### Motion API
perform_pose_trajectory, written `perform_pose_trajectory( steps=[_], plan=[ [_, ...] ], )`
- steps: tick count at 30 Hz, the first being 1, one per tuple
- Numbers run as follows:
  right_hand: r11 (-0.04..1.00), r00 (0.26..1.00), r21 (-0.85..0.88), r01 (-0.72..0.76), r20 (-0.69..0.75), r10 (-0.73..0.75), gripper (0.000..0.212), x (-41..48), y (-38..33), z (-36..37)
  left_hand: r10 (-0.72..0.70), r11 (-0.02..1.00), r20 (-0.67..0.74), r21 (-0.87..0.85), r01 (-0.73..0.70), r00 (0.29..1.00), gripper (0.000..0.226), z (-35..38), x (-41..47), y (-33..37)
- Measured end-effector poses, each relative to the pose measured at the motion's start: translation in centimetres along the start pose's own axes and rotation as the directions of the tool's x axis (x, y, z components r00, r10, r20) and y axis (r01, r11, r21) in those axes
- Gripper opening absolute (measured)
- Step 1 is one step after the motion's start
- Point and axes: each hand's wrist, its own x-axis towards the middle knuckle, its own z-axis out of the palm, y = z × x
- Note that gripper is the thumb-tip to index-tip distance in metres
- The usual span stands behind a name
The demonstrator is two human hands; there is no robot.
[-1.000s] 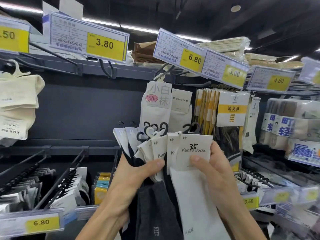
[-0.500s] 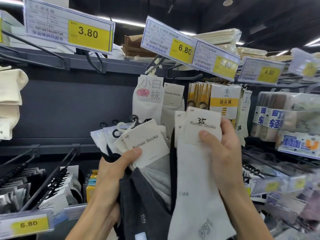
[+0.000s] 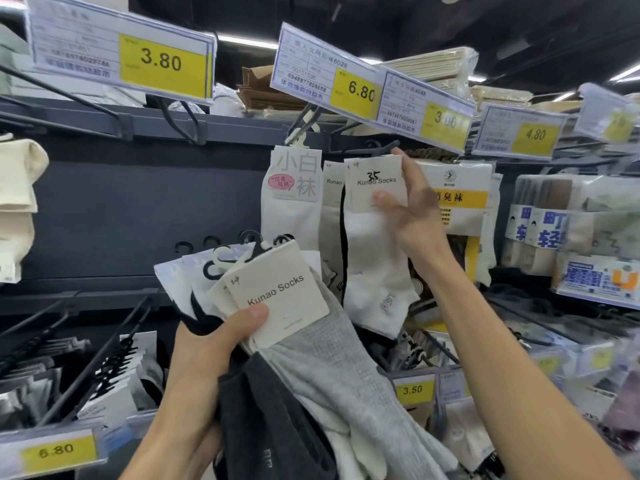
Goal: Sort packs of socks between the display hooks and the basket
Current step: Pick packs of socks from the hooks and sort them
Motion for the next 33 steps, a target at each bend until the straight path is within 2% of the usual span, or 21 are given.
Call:
perform_pose_trajectory(
  steps=[7,10,11,12,13,15,16,18,20,22,24,27,30,33],
  plan=[
    [0.988,0.984,-0.104,-0.117,0.125,0.13,0.063,2.9,1.4,1.6,0.008,0.999,-0.005,0.038,-0.008,1.0,0.05,0.8,0.0,-0.1],
    [0.941,0.962,-0.298,-0.159,0.165,0.215,0.065,2.7,0.5,1.7,0.022,0.999,-0.011,0.035,-0.022,1.0,0.047,1.1,0.0,-0.1],
    [0.915,0.964,-0.375,-0.149,0.15,0.218,0.066,1.8,-0.2,1.4,0.03,0.999,-0.009,0.039,-0.029,1.0,0.047,1.1,-0.1,-0.1],
    [0.908,0.979,-0.409,-0.095,0.126,0.159,0.065,0.3,-1.2,1.1,0.034,0.998,-0.01,0.048,-0.034,0.999,0.048,1.1,-0.1,-0.1],
    [0.92,0.995,-0.392,-0.004,0.091,0.043,0.063,-1.7,-2.3,0.8,0.035,0.998,-0.016,0.057,-0.034,0.999,0.051,1.0,-0.1,-0.1],
    [0.944,0.982,-0.272,0.186,0.011,-0.19,0.052,-6.4,-4.8,0.5,0.027,0.997,-0.034,0.07,-0.025,0.999,0.058,0.8,-0.1,-0.1],
    [0.95,0.974,-0.216,0.226,0.027,-0.226,0.048,-8.6,-5.9,0.5,0.021,0.997,-0.039,0.072,-0.018,0.999,0.06,0.8,-0.1,-0.1],
    [0.974,0.977,-0.158,0.162,0.168,-0.135,0.057,-11.3,-7.3,1.2,0.008,0.998,-0.027,0.058,-0.007,1.0,0.058,1.1,0.0,0.0],
    [0.98,0.958,-0.184,0.075,0.287,-0.019,0.063,-12.3,-6.9,1.9,0.001,0.998,0.018,0.056,-0.002,1.0,0.053,1.5,-0.1,0.1],
    [0.992,0.955,-0.125,-0.011,0.293,0.047,0.049,-12.1,-6.1,2.1,-0.008,0.998,0.059,0.058,0.004,0.998,0.05,1.7,-0.1,0.1],
    [0.994,0.957,0.036,-0.099,0.278,0.086,0.039,-11.6,-5.1,1.6,-0.043,0.999,0.067,0.023,0.042,0.997,0.057,1.5,0.0,0.2],
    [0.967,0.943,0.186,-0.175,0.313,0.11,0.04,-11.2,-4.1,0.7,-0.086,0.995,0.085,-0.032,0.089,0.993,0.066,1.4,0.1,0.3],
    [0.964,0.931,0.195,-0.181,0.349,0.104,0.043,-11.3,-4.2,0.4,-0.069,0.997,0.125,-0.011,0.07,0.99,0.053,1.8,0.1,0.4],
    [0.971,0.922,0.162,-0.176,0.373,0.105,0.043,-11.6,-4.4,0.5,-0.063,0.998,0.137,-0.021,0.066,0.989,0.05,2.2,0.1,0.3]
  ],
)
